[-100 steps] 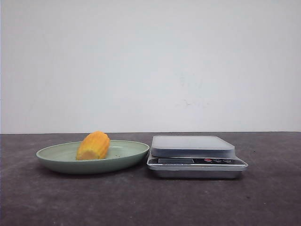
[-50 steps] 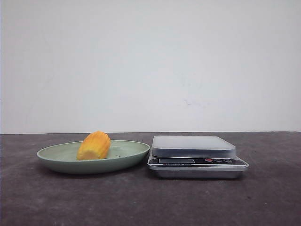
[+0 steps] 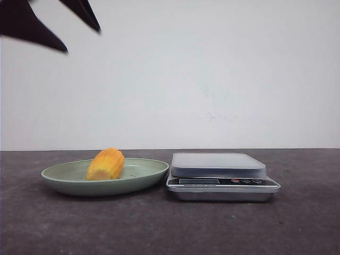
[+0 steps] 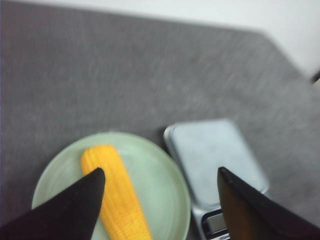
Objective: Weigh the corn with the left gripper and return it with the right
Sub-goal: 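Move the left gripper down over the yellow corn cob on the plate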
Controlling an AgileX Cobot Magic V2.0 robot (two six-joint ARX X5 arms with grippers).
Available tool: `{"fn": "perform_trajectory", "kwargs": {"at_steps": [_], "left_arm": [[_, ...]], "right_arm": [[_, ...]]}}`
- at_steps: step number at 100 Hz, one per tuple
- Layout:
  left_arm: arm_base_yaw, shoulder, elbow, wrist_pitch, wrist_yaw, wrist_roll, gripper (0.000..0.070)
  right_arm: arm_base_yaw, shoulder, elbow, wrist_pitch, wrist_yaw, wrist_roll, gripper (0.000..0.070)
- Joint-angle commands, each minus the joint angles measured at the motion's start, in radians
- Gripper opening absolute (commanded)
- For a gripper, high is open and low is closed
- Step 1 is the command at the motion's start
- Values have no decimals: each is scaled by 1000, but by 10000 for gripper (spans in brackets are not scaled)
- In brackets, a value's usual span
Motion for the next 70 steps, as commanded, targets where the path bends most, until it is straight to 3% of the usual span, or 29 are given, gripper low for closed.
{"fn": "perform_trajectory", "kwargs": {"at_steps": [1, 48, 70], "left_arm": [[-15, 57, 20, 35, -30, 18, 435], [-73, 382, 21, 191, -188, 15, 435], [-91, 470, 21, 226, -190, 9, 435]], "right_arm": [[3, 6, 19, 4, -4, -13, 540], [3, 6, 19, -13, -6, -12, 540], [3, 6, 19, -14, -6, -11, 540]]}}
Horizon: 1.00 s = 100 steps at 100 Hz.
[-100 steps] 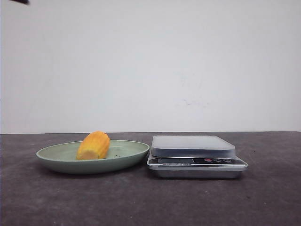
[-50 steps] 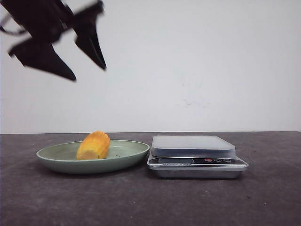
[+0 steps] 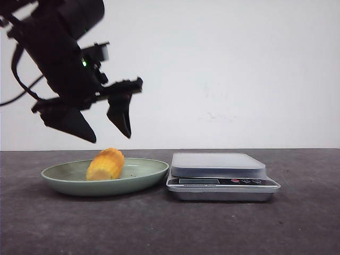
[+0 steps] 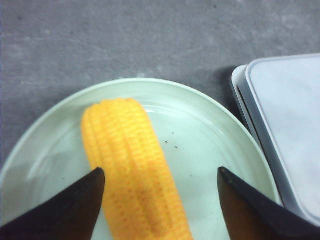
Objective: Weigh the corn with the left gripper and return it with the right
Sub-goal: 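Move the left gripper down over the yellow corn cob on the plate, then close the left gripper on the corn cob and lift it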
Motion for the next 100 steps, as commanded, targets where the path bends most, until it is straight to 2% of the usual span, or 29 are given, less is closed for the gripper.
{"fn": "perform_trajectory", "kwargs": {"at_steps": [1, 13, 54, 66, 78, 86, 91, 100], "left_arm": [[-13, 33, 21, 16, -7, -3, 435], [-19, 67, 21, 24, -31, -12, 435], [-28, 144, 21, -3, -30, -50, 434], [-30, 144, 21, -2, -30, -53, 414], [-30, 144, 21, -13, -31, -53, 252], [-30, 144, 21, -15, -29, -49, 87], [-30, 142, 21, -22, -28, -43, 9], [-30, 124, 21, -35, -30, -38, 3]], "right_arm": [[3, 6, 19, 8, -4, -11, 540], [3, 6, 19, 3, -4, -11, 540], [3, 6, 19, -2, -4, -11, 539], [3, 6, 19, -3, -3, -11, 539], [3, 6, 19, -4, -3, -11, 538], [3, 6, 19, -6, 0, -11, 538], [3, 6, 19, -7, 0, -12, 538], [3, 6, 19, -11, 1, -13, 538]]}}
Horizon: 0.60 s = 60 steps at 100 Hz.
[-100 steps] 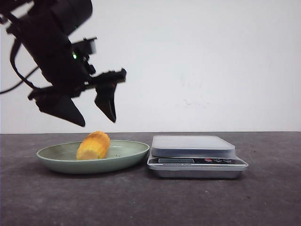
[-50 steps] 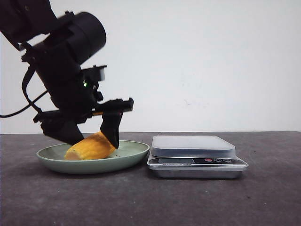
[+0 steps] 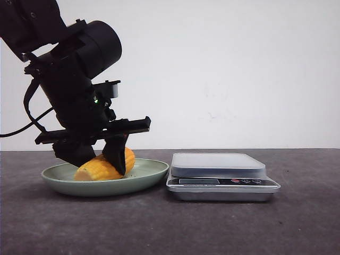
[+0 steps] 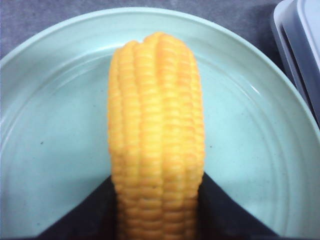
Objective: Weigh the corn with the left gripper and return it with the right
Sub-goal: 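Close the left gripper on the corn cob and lift it, then carry the corn cob with the left gripper and lower it onto the scale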
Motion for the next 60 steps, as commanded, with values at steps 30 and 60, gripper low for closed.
{"fn": "perform_trajectory", "kwargs": {"at_steps": [30, 60], "left_arm": [[-10, -228, 16, -18, -16, 26, 3], [-67, -414, 49, -20, 60, 30, 4]], "right_arm": [[3, 5, 19, -5, 6, -15, 538], [3, 5, 19, -5, 6, -11, 538]]}}
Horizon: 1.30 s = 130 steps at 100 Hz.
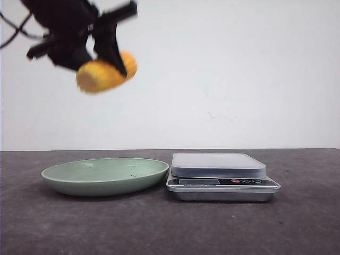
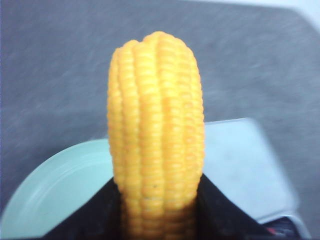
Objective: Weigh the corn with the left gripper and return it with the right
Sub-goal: 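Carry the corn cob with the left gripper and lower it onto the scale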
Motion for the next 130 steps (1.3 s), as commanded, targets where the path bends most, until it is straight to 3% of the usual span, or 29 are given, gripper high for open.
{"fn": "perform_trajectory", "kwargs": {"at_steps": [1, 23, 50, 103, 119, 130], "left_arm": [[-29, 9, 40, 12, 5, 13, 4], [-145, 94, 141, 29, -37, 13, 4], [-226, 367, 336, 13, -71, 13, 4], [-242, 657, 425, -8, -85, 39, 6], [-241, 677, 425, -8, -85, 39, 116], [-240, 678, 425, 11, -105, 37, 89]], "right_arm": [[3, 5, 19, 9, 0, -3, 538], [3, 5, 19, 9, 0, -2, 538], [3, 5, 19, 8, -2, 0, 538], [3, 5, 19, 5, -2, 0, 538], [3, 5, 19, 6, -1, 0, 538], [3, 5, 19, 3, -1, 0, 538]]}}
